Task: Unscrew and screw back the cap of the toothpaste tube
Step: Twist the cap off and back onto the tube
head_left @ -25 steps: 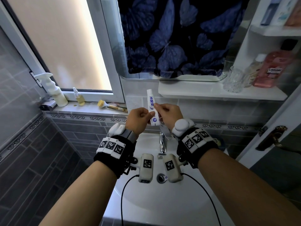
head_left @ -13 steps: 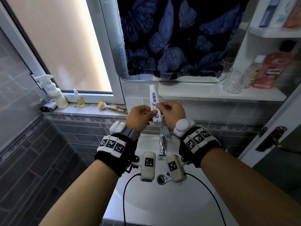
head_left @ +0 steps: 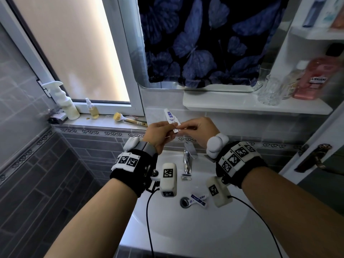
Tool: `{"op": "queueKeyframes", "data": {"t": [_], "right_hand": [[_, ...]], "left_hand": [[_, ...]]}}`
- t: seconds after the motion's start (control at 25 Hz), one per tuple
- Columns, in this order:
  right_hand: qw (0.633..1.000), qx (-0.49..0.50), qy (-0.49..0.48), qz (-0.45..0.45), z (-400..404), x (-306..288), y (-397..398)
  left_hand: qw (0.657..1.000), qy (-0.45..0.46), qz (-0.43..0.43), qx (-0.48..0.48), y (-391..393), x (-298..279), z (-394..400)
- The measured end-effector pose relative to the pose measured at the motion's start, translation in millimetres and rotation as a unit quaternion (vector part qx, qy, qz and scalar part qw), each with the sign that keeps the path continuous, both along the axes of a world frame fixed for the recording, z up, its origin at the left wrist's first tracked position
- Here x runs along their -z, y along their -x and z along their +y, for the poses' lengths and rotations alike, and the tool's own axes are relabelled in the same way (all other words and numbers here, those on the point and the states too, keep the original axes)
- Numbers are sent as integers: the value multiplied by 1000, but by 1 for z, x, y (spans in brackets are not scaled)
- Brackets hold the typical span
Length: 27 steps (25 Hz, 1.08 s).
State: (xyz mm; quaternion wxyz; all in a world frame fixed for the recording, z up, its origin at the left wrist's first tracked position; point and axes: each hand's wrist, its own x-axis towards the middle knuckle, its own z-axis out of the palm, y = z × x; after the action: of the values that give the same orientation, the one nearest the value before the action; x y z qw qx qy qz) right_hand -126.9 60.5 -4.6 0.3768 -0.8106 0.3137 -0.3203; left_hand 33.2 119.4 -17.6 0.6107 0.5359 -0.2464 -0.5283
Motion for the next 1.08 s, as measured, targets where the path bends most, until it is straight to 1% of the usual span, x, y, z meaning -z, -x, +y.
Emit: {"op": "queueKeyframes", "data": {"t": [0.16,0.24,0.36,0.48,0.56,0.68,0.8,0.96,1.08], "right_hand": [[998,7,-52,-38,-2,0,0],[999,3,-42,-32,-1,-2,-2],[999,10,-36,-7,1,-9,-6],[999,27,-30,21,-1,-20,-3],[999,39,-22,16,-2,-24,-1],[997,63,-42,-17,-2,-23,0],[998,59,1,7,2,-18,0],[1000,21,-1,10,7,-11,10],[1000,19,-14,-15,7,-12,14]], "left_hand": [[997,43,48,42,-3,-2,8],[998,41,25,42,-4,-5,10],[998,40,-51,21,0,-11,12],[995,66,-67,34,3,-15,13],[993,72,-75,59,3,-15,14],[989,78,-97,85,5,-13,16],[992,85,-66,71,10,-10,15],[995,74,41,45,10,-9,13],[996,68,50,26,12,-10,12]]}}
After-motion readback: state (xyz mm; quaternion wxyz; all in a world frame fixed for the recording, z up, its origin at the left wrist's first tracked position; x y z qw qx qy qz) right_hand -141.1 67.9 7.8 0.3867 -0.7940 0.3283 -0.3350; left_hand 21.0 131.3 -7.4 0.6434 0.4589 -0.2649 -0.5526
